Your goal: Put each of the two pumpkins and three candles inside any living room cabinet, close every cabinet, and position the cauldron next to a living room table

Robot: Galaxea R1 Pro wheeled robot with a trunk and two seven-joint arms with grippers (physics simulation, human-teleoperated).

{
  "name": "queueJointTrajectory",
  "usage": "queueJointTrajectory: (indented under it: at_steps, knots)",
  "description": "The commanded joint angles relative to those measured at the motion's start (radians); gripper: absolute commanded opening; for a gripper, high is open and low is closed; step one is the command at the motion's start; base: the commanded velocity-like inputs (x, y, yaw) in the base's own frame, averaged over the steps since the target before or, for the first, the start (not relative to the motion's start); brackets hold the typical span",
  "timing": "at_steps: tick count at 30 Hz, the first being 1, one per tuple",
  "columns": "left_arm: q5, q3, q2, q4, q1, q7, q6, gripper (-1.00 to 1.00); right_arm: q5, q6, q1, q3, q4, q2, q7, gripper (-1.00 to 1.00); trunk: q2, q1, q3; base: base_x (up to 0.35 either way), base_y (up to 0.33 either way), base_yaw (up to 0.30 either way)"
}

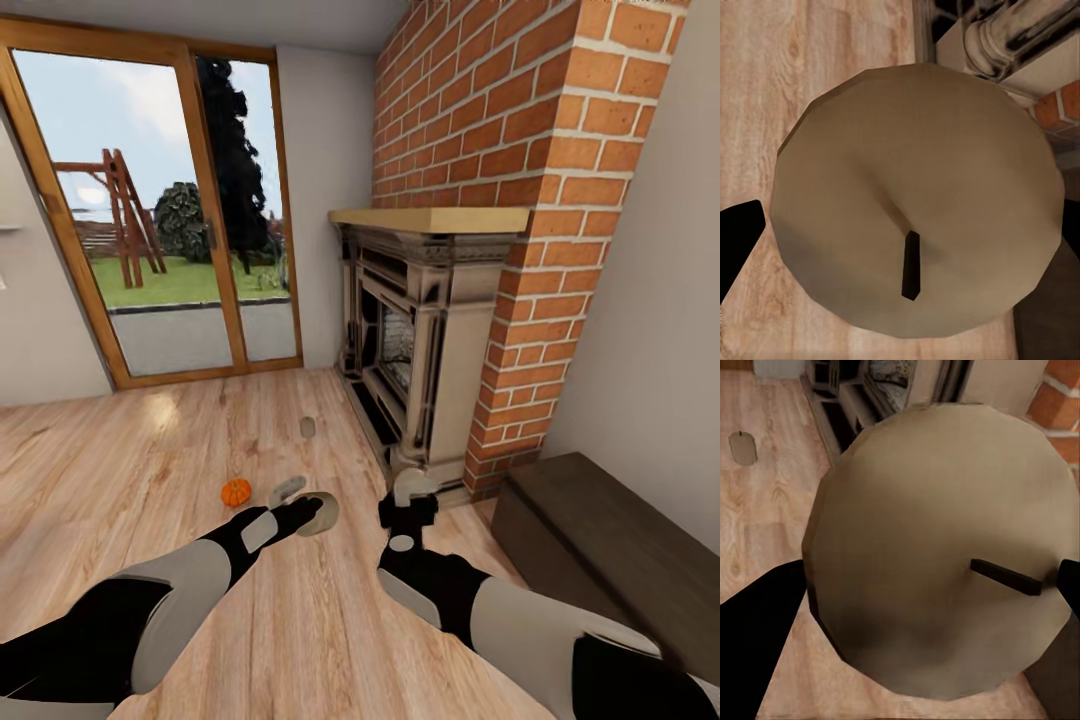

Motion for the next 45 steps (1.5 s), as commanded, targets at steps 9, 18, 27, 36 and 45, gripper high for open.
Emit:
queueJointTrajectory:
  at_steps: [9, 18, 27, 36, 45]
  knots:
    - [-0.093, -0.008, -0.005, 0.000, 0.000, 0.006, 0.004, -1.00, -0.008, -0.041, 0.012, 0.005, 0.129, 0.002, 0.207, -1.00, 0.063, -0.035, 0.027, 0.000, 0.000, 0.000]
    - [-0.101, -0.008, -0.005, 0.000, 0.000, -0.001, 0.006, -1.00, -0.008, -0.064, 0.012, 0.006, 0.150, 0.004, 0.229, -1.00, 0.126, -0.069, 0.056, 0.000, 0.000, 0.000]
    - [-0.099, -0.008, -0.019, 0.000, 0.000, -0.002, 0.008, -1.00, -0.008, -0.065, 0.012, 0.007, 0.215, 0.004, 0.540, -1.00, 0.189, -0.104, 0.084, 0.000, 0.000, 0.000]
    - [-0.100, -0.008, -0.029, 0.000, 0.000, 0.000, 0.008, -1.00, -0.008, -0.063, 0.013, 0.007, 0.217, 0.019, 0.548, -1.00, 0.252, -0.138, 0.112, 0.000, 0.000, 0.000]
    - [-0.099, -0.007, -0.026, 0.000, 0.000, 0.007, 0.006, -1.00, -0.008, -0.062, 0.014, 0.006, 0.219, 0.018, 0.548, -1.00, 0.315, -0.173, 0.140, 0.000, 0.000, 0.000]
